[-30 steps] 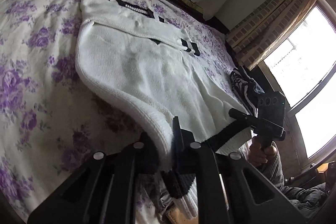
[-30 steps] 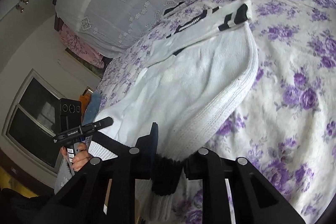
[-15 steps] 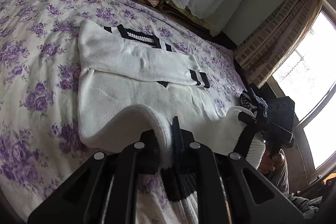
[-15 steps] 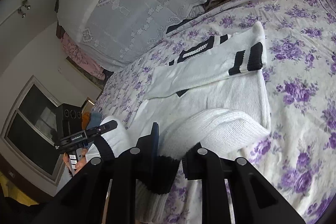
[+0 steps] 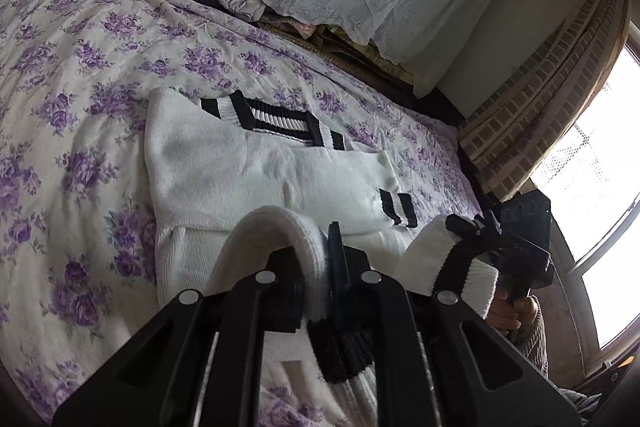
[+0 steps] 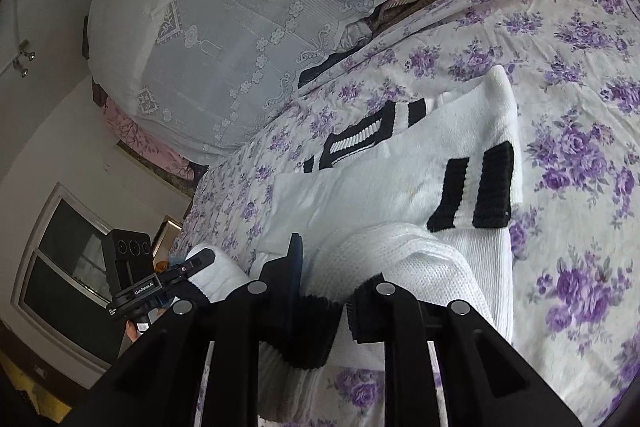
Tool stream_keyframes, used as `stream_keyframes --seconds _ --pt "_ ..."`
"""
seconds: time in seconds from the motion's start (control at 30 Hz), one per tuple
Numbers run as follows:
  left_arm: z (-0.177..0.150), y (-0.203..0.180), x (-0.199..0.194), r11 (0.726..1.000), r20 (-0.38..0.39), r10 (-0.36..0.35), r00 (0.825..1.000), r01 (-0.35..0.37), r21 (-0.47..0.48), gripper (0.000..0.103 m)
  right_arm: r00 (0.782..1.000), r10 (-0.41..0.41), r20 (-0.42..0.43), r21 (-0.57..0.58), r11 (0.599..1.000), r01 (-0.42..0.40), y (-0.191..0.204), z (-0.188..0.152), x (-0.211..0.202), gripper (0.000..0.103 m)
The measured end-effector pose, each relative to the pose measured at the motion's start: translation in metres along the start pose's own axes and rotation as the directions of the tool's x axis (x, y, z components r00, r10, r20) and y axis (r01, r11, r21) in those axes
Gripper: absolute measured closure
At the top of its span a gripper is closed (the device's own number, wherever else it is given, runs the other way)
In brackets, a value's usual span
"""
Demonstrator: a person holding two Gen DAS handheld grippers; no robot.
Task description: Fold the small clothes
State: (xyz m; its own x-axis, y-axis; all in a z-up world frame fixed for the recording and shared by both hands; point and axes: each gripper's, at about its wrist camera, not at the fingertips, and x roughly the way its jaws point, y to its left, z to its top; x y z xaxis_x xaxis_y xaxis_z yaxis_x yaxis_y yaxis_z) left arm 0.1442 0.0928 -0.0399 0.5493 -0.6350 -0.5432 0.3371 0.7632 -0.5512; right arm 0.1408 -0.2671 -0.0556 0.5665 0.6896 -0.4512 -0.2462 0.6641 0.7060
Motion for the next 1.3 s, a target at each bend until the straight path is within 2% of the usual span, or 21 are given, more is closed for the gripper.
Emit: stream_keyframes --seconds 0.3,0.4,0.53,0.57,0.6,0.7,0.77,0.87,0.9,0.97,1.03,1.07,1.1,1.13,1.23,1.3 --pt "0.051 0.021 0.029 0.999 0.033 0.018 0.999 -0.017 -0.033 0.094 0.999 -0.015 0.03 0.052 0.999 0.013 -0.022 0.05 0.033 0.083" --pt "0.067 0.035 0.042 0.998 0.043 0.024 0.999 -0.021 -0.063 0.094 0.999 0.002 0.043 0.092 0.996 -0.006 -0.034 0.068 0.045 0.083" --pt "0.079 0.059 0.061 0.992 0.057 0.077 0.995 -0.071 -0.104 0.094 0.998 -0.018 0.068 0.157 0.988 0.007 -0.059 0.089 0.063 0.082" --pt "0.079 0.066 0.067 0.989 0.05 0.092 0.995 -0.085 -0.119 0.094 0.997 -0.039 0.063 0.178 0.984 0.027 -0.068 0.092 0.069 0.077" --pt "0.078 0.074 0.076 0.985 0.035 0.116 0.993 -0.11 -0.136 0.093 0.997 -0.051 0.05 0.194 0.98 0.04 -0.077 0.093 0.075 0.063" --pt "0.071 0.094 0.103 0.968 -0.042 0.18 0.983 -0.184 -0.169 0.091 0.999 -0.02 0.035 0.263 0.965 0.01 -0.106 0.09 0.09 0.06" --pt "0.07 0.094 0.102 0.97 -0.023 0.173 0.985 -0.174 -0.168 0.091 0.998 0.034 0.055 0.288 0.956 -0.049 -0.111 0.09 0.085 0.057" --pt "0.072 0.087 0.087 0.976 0.035 0.162 0.986 -0.155 -0.156 0.09 0.989 0.082 0.125 0.297 0.948 -0.116 -0.108 0.091 0.063 0.036" --pt "0.071 0.084 0.08 0.977 0.054 0.159 0.986 -0.15 -0.148 0.089 0.986 0.069 0.151 0.282 0.953 -0.109 -0.105 0.091 0.053 0.031" --pt "0.067 0.077 0.068 0.98 0.084 0.158 0.984 -0.147 -0.131 0.086 0.985 0.033 0.171 0.222 0.972 -0.071 -0.093 0.09 0.036 0.031" --pt "0.062 0.071 0.051 0.98 0.126 0.177 0.976 -0.163 -0.115 0.073 0.983 0.016 0.183 0.169 0.985 -0.047 -0.082 0.085 0.021 0.031" --pt "0.06 0.068 0.045 0.979 0.14 0.184 0.973 -0.169 -0.112 0.061 0.983 0.006 0.184 0.146 0.989 -0.034 -0.076 0.082 0.017 0.031" --pt "0.058 0.067 0.038 0.98 0.149 0.183 0.972 -0.167 -0.11 0.056 0.985 -0.003 0.172 0.116 0.993 -0.017 -0.069 0.077 0.015 0.032" --pt "0.056 0.065 0.032 0.982 0.151 0.171 0.974 -0.156 -0.104 0.056 0.988 -0.014 0.151 0.082 0.997 0.001 -0.062 0.073 0.015 0.033" --pt "0.044 0.05 0.026 0.997 0.086 0.071 0.994 -0.069 -0.02 0.056 0.997 -0.045 0.062 -0.072 0.996 0.049 -0.031 0.055 0.028 0.038" --pt "0.032 0.03 0.033 0.995 0.021 0.067 0.998 -0.069 0.075 0.055 0.995 -0.101 0.006 -0.195 0.976 0.101 -0.01 0.04 0.04 0.038"
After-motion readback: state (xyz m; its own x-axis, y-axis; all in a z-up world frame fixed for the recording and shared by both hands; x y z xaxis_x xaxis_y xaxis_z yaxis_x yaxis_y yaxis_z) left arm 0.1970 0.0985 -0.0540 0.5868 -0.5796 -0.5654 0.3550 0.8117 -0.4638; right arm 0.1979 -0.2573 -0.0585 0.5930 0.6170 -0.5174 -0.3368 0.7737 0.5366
